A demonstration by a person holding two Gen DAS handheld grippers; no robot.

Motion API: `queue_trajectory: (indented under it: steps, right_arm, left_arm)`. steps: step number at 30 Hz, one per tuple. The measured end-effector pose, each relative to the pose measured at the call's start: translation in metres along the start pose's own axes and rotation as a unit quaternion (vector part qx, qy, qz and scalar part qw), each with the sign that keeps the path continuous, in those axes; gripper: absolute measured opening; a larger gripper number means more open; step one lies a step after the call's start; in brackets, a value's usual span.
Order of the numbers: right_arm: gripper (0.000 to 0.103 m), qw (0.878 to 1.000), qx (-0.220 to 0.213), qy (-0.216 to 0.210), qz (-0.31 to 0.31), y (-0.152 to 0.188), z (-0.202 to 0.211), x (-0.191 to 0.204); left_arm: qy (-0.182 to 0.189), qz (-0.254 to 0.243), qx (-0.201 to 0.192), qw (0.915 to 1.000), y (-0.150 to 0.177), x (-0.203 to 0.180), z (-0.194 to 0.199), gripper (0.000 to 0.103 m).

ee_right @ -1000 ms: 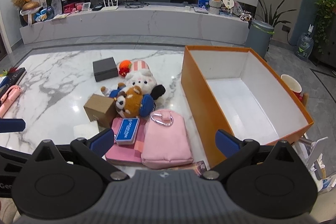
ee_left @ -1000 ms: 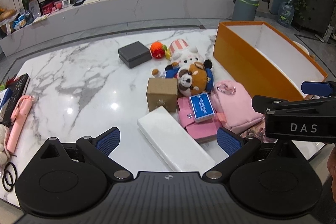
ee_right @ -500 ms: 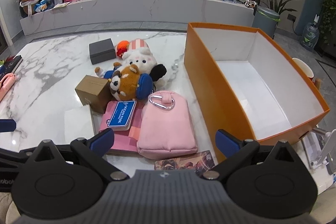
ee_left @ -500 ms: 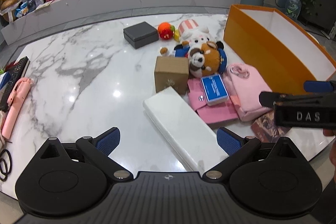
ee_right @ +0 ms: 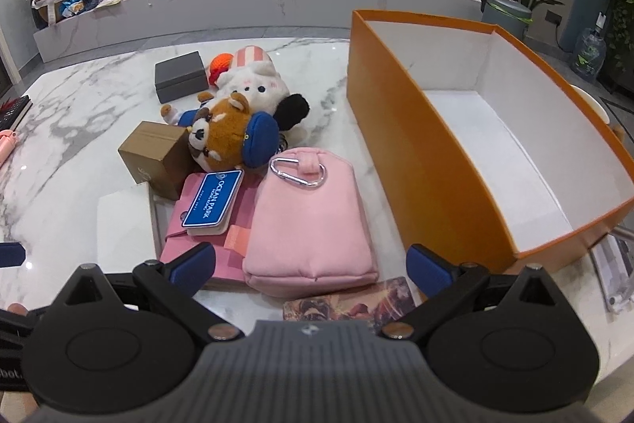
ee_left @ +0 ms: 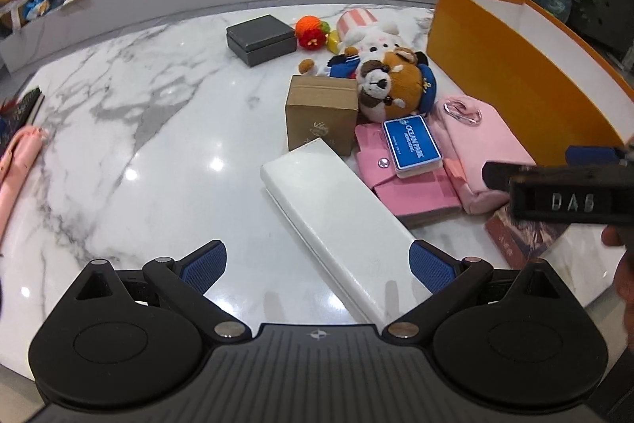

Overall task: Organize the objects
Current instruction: 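Move the left tool toward the white box while the right tool approaches the pink pouch, then close the left tool on the white box while the right tool grips the pink pouch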

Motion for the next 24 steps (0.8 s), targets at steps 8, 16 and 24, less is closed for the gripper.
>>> queue_trajectory:
  steps: [8,16,24]
  right_arm:
    - [0.102,0.999,-0.010,0.005,0.034,0.004,-0.015,0.006]
    - [0.102,0.999,-0.001,-0.001,0.047,0.007,-0.028,0.009]
    - [0.102,0.999,0.012,0.005,0.046,0.009,-0.047,0.015]
  left_arm:
    - [0.002,0.060,0.034,0.9976,0.009,-0.009,-0.024,0.103]
    - [0.000,0.057,0.039,0.9976,0.018,-0.018,-0.044,0.103]
    - [0.018,0.071,0.038,0.9966,0.019,-0.012,-0.055,0.103]
Point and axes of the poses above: each gripper's, at about its wrist camera, not at the fingertips, and z roughly against the way its jaws point, x to its left, y to its underside, the point moved 6 cm from there along -z, roughly the way its jaws point, and after that the axes turned 15 degrees about -x, right-handed, at the moved point
